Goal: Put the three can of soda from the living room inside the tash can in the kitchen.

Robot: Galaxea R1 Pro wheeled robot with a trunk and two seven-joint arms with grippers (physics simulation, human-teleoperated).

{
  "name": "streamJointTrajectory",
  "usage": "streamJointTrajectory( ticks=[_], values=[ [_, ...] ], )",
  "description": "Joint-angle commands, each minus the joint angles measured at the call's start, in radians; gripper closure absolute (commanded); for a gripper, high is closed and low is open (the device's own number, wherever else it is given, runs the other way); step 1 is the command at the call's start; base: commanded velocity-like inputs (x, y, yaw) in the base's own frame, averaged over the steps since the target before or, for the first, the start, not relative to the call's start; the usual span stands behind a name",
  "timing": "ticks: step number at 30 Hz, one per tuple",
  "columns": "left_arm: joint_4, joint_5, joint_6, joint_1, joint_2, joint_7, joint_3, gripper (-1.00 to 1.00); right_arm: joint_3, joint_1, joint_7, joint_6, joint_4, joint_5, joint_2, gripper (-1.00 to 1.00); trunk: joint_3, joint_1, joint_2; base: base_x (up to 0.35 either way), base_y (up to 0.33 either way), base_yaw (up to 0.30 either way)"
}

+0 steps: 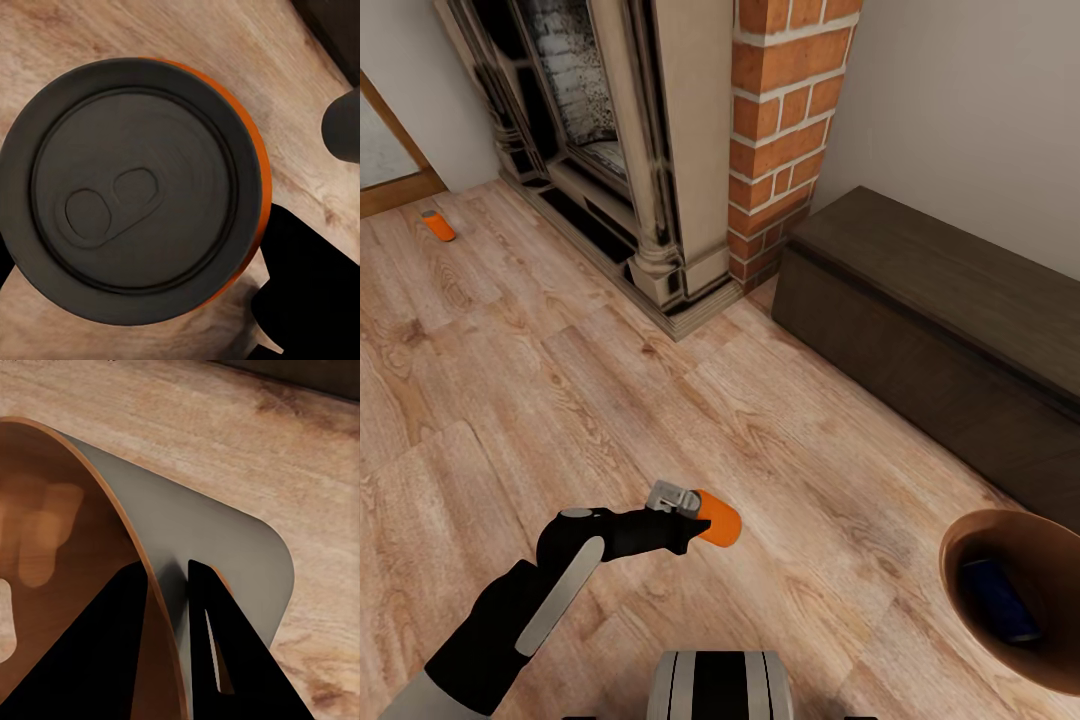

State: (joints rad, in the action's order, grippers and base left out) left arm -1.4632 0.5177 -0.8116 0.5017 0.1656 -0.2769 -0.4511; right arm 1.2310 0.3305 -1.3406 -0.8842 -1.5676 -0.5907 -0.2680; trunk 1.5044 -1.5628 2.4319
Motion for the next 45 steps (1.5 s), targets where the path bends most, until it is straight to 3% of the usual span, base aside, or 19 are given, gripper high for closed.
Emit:
streamJointTrajectory(
  ticks=[1, 18, 45],
  values=[
    [0.000, -0.001, 0.000, 0.000, 0.000, 0.000, 0.000, 1.00, 0.000, 0.000, -0.002, -0.004, 0.000, 0.003, 0.000, 1.00, 0.000, 0.000, 0.000, 0.000, 0.000, 0.000],
    [0.007, -0.004, 0.000, 0.000, -0.003, 0.001, 0.000, 1.00, 0.001, 0.000, -0.005, -0.013, 0.000, 0.003, 0.003, 1.00, -0.001, 0.000, 0.000, 0.000, 0.000, 0.000],
    [0.007, -0.002, 0.003, 0.000, -0.006, 0.001, -0.003, 1.00, 0.016, 0.001, -0.005, -0.028, -0.002, 0.002, -0.003, 1.00, -0.040, 0.000, 0.000, 0.000, 0.000, 0.086]
  ],
)
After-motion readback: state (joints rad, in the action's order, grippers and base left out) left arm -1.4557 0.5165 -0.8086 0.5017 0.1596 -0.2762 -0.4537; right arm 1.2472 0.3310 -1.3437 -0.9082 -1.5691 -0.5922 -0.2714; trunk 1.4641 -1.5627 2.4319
